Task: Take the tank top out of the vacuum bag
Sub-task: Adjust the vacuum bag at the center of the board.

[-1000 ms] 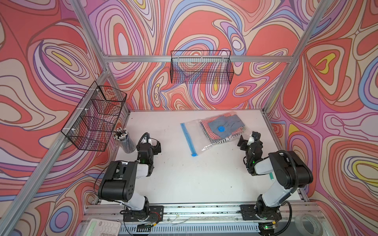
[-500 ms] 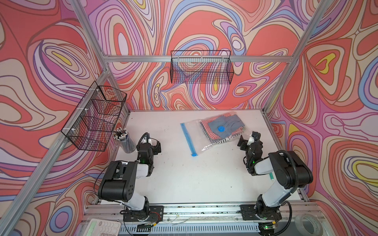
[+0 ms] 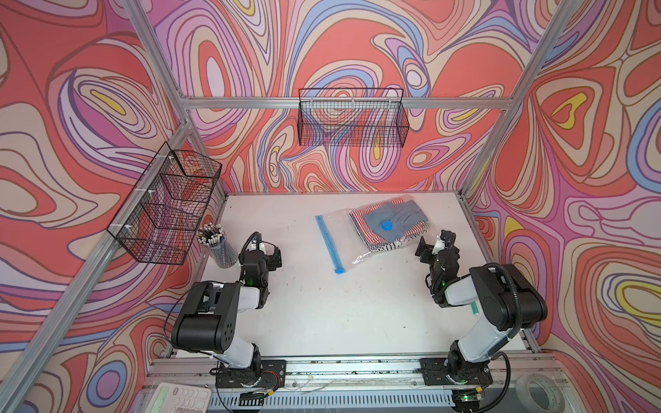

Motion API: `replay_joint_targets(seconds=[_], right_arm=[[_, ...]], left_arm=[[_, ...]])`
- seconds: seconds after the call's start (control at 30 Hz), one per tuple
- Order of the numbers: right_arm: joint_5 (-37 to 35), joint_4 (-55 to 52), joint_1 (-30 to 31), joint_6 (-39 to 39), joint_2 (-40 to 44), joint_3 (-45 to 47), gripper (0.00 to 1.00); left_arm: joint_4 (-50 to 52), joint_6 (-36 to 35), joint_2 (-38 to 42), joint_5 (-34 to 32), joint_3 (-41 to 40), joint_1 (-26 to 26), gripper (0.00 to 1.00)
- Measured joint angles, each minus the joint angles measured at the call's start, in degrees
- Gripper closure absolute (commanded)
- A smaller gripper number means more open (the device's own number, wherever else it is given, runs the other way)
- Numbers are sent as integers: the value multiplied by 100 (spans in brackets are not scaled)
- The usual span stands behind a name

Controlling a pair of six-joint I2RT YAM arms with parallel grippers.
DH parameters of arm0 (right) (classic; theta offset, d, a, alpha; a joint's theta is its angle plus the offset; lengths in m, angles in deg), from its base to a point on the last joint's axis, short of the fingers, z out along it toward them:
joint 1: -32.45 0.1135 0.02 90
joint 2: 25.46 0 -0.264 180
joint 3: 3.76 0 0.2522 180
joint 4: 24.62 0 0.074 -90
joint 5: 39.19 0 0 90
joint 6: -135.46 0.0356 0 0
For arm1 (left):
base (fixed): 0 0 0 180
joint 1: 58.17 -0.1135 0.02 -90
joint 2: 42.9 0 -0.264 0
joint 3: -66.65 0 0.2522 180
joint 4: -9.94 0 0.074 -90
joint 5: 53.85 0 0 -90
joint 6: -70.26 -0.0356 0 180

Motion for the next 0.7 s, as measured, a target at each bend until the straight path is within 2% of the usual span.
replay_joint_targets(seconds=[0.3,0.4,0.47,0.53,0.7], right_arm=[[-76,-155,24,-2,90,-4,2],[-214,-730,57,2,560,-81,2],[-343,-1307,76,118,951,-343,2],[-413,-2039,76,389,1196,-833,2],[-179,-3901,79,1233,1279,-2275,2]], left_arm=[[7,-9,11,-24,0,20,0],[247,-120,295,-321,0,264,0],[634,-219,785,-713,35,614,0],[1086,-179,1224,-1054,238,903,0],[2531,413,1823,-1545,1224,1145,0]])
